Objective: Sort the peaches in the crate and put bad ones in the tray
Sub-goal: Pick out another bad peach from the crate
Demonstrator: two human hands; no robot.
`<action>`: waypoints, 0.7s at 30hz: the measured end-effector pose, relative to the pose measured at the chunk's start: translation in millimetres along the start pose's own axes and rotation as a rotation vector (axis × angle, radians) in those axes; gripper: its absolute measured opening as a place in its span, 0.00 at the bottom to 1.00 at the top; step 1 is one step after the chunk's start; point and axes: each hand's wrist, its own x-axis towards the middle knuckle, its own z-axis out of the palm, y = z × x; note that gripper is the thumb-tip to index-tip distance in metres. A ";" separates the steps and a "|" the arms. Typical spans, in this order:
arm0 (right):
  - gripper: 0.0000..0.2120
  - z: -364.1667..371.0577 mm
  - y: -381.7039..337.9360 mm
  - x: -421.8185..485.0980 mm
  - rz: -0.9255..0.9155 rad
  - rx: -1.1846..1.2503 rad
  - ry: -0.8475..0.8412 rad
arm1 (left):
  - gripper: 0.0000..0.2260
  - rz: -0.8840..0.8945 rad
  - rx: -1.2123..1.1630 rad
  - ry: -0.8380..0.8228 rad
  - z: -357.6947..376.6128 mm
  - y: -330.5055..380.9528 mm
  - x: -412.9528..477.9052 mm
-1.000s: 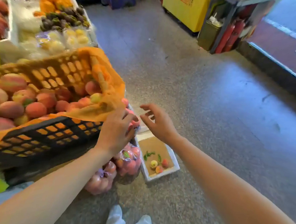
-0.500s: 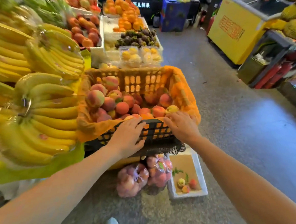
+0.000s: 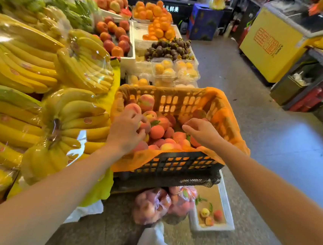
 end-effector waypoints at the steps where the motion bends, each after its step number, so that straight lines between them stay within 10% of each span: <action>1: 0.16 3.3 -5.6 11.6 -0.014 0.031 -0.023 | 0.16 -0.041 0.038 -0.032 0.1 -6.7 3.0; 12: 0.27 48.3 -35.1 121.1 -0.092 0.087 -0.314 | 0.37 -0.090 0.229 -0.203 22.8 -54.6 36.8; 21: 0.26 83.5 -32.3 151.3 -0.059 0.036 -0.289 | 0.33 0.004 0.009 -0.153 23.6 -82.5 48.7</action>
